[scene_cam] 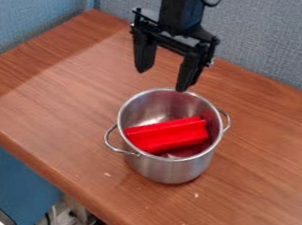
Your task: Move the red object from the metal pot to the table
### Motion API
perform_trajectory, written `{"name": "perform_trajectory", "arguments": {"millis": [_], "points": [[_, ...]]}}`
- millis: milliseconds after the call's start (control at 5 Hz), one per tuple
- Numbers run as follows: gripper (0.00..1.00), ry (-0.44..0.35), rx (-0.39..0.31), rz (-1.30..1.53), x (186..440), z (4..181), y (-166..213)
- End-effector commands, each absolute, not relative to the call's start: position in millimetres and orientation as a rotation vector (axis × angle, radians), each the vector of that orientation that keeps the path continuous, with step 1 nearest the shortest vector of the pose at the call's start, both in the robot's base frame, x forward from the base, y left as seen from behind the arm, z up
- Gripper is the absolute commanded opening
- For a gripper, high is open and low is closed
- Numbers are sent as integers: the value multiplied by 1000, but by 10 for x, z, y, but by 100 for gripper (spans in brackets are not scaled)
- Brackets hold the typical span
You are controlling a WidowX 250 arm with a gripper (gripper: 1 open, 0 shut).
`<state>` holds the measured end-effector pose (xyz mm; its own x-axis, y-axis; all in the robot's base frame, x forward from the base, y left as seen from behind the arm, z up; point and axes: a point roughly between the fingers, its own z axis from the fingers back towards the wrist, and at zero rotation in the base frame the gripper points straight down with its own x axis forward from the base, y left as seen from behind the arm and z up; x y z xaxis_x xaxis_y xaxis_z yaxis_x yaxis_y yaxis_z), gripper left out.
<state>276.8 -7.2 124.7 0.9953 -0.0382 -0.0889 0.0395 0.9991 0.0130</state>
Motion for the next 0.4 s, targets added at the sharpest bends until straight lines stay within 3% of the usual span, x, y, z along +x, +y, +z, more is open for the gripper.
{"name": "perform_trajectory", "arguments": {"millis": [0, 200], "points": [[100, 32, 13, -103, 2612, 1332, -171], [100, 23, 8, -140, 2535, 1273, -232]]}}
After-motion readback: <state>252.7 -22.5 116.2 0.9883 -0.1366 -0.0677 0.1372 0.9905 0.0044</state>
